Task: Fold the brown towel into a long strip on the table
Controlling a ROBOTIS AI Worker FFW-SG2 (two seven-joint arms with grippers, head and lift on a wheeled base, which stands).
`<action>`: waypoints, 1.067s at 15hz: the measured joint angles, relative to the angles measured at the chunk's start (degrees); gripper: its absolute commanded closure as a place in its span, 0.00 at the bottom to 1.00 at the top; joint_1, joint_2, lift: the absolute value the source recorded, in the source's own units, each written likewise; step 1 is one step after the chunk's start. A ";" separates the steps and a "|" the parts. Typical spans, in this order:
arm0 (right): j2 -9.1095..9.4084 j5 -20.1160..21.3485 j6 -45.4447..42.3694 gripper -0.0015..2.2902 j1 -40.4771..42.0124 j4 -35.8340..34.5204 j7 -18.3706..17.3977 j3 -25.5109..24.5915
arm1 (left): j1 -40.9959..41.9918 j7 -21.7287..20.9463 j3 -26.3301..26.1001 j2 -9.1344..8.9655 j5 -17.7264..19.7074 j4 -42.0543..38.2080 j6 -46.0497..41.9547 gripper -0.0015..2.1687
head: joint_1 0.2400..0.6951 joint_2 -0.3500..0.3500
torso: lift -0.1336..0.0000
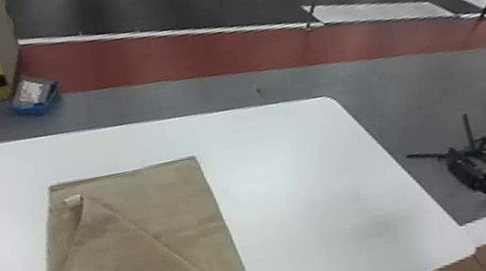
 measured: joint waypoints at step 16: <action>-0.64 -1.04 0.91 0.04 -1.43 1.03 0.00 0.61 | -4.57 3.47 -5.09 -0.65 -2.67 1.40 4.78 0.12 | 1.00 0.00 | 0.25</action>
